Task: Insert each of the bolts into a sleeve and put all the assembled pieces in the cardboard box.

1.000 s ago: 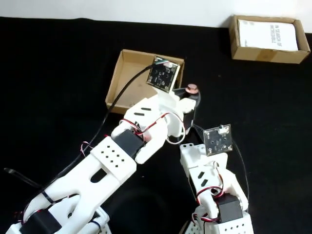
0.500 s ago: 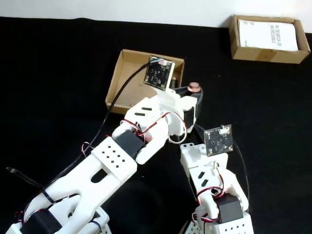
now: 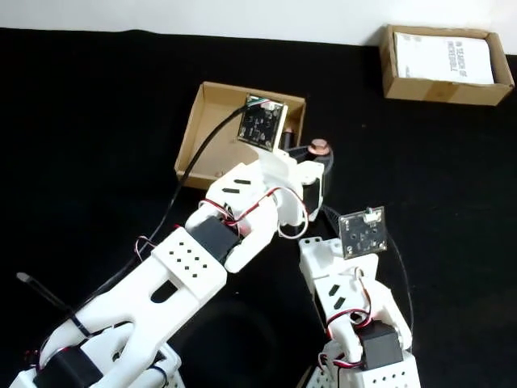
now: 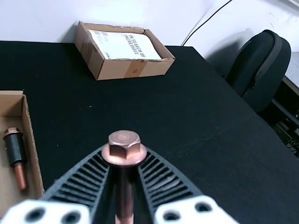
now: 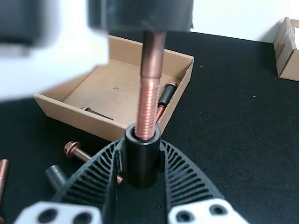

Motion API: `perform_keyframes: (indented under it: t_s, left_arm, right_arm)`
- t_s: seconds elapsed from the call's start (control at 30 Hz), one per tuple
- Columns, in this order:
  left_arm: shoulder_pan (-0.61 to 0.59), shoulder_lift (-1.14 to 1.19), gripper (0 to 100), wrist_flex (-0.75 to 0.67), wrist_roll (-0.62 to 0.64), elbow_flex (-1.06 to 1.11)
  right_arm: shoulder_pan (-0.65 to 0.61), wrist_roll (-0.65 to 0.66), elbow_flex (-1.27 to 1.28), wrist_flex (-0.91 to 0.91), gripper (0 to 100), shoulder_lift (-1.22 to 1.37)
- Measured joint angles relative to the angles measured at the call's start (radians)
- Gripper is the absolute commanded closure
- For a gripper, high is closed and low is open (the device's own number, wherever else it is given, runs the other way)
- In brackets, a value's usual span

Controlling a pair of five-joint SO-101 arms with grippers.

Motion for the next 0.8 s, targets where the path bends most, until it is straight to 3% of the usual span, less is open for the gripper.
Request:
perform_keyframes:
  t_s: [0.8]
  left_arm:
    - [0.051, 0.000, 99, -0.002, 0.000, 0.091]
  right_arm:
    - [0.002, 0.000, 0.002, 0.000, 99.1, 0.002]
